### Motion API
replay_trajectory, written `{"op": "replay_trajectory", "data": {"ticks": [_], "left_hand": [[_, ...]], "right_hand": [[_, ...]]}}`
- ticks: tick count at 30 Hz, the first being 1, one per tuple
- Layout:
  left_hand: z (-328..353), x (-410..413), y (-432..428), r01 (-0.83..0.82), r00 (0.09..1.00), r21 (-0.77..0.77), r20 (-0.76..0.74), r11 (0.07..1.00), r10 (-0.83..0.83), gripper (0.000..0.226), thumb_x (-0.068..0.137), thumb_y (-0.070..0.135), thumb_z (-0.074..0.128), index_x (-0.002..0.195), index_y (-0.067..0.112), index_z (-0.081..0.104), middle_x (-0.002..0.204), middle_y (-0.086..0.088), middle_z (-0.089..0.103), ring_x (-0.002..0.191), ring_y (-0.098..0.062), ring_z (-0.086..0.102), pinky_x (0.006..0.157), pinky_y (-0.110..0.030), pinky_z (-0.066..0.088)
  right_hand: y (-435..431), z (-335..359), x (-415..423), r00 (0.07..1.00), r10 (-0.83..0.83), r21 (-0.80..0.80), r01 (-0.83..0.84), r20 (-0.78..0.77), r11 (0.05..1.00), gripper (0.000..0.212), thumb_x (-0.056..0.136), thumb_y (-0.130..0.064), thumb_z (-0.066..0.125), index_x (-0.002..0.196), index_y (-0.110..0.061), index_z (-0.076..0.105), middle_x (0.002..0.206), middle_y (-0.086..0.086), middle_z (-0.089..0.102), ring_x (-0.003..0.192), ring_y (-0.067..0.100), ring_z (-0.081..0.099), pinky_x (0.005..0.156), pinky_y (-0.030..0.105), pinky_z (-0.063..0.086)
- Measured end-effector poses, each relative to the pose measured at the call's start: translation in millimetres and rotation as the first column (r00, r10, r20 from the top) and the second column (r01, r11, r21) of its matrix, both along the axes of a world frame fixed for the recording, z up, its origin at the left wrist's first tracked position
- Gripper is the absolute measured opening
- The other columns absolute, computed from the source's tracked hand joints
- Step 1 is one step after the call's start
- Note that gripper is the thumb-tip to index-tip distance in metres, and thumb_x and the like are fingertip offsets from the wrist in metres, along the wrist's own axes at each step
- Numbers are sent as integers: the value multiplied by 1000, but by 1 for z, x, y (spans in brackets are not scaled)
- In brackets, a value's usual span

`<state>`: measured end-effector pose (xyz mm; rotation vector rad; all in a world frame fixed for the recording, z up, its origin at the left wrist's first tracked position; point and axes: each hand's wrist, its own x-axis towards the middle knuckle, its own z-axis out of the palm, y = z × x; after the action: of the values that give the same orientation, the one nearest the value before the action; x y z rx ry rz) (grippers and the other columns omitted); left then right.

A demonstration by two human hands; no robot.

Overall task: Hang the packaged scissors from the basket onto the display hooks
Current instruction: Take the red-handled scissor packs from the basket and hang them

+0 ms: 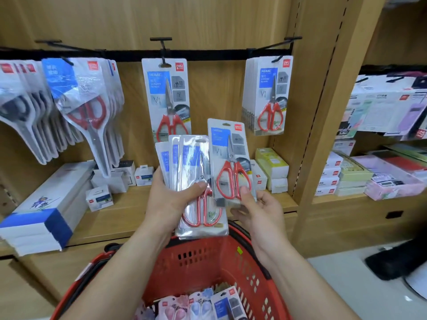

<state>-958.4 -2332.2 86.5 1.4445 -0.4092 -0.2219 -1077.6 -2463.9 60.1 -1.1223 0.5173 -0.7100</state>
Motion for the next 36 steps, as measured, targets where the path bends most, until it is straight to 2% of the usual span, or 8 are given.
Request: {"op": "replay_trajectory", "data": {"ticks": [5, 11, 16, 20, 24, 27, 34, 36], "left_hand": [[13, 1, 6, 22, 998, 20, 63, 1000, -23, 66, 72, 5, 91, 125, 26, 58, 108, 6, 78, 98, -17, 76, 84, -39, 62], [34, 4, 4, 59, 991, 7, 120, 998, -60, 67, 72, 7, 91, 125, 28, 57, 110, 8, 76, 97, -12, 76, 86, -39, 63], [40, 14, 3, 58, 989, 11, 133, 998, -59, 68, 73, 11, 92, 129, 26, 57, 113, 6, 76, 99, -15, 76, 85, -41, 63], [42, 21, 4, 56, 990, 13, 132, 998, -57, 71, 73, 14, 93, 131, 27, 55, 115, 6, 75, 99, -15, 76, 86, -44, 63], [41, 25, 7, 49, 991, 15, 124, 999, -51, 73, 73, 16, 93, 133, 28, 54, 115, 6, 75, 99, -14, 76, 85, -43, 63], [40, 25, 8, 47, 992, 13, 114, 999, -49, 74, 73, 18, 93, 134, 29, 53, 115, 7, 75, 97, -13, 77, 82, -41, 64], [41, 22, 9, 49, 992, 8, 115, 999, -50, 73, 73, 15, 92, 133, 28, 52, 115, 7, 74, 97, -14, 76, 80, -37, 64], [40, 22, 8, 52, 992, 9, 119, 999, -52, 73, 73, 15, 92, 133, 27, 53, 115, 7, 73, 98, -13, 76, 81, -37, 64]], "right_hand": [[-23, 13, -3, 997, -77, -2, 77, 12, 997, 39, 97, -18, 68, 127, 3, 55, 114, 29, 70, 88, 33, 71, 64, 32, 62], [-70, 78, 10, 960, -248, -105, 262, 131, 959, 14, 102, -18, 63, 106, -7, 55, 98, 14, 75, 74, 18, 77, 62, 25, 61], [-109, 107, 26, 943, -297, -110, 315, 150, 943, 33, 102, -19, 63, 126, 3, 53, 112, 16, 72, 85, 21, 78, 65, 26, 61], [-122, 109, 30, 931, -334, -102, 350, 146, 931, 37, 103, -19, 62, 130, 4, 52, 115, 16, 72, 85, 19, 78, 64, 26, 62], [-121, 105, 28, 897, -407, -110, 428, 172, 897, 29, 102, -16, 63, 126, -9, 49, 109, 11, 70, 77, 16, 78, 63, 26, 62], [-120, 104, 29, 883, -433, -205, 464, 181, 861, 40, 104, -16, 61, 141, -25, 49, 107, -2, 69, 79, 14, 78, 66, 29, 63], [-136, 101, 59, 892, -452, -409, 417, 12, 812, 51, 104, -26, 60, 153, -27, 45, 125, 1, 68, 85, 23, 78, 61, 25, 62], [-139, 95, 62, 867, -488, -543, 364, -98, 757, 57, 102, -39, 61, 155, -31, 42, 127, 0, 67, 100, 27, 74, 75, 34, 64]]}}
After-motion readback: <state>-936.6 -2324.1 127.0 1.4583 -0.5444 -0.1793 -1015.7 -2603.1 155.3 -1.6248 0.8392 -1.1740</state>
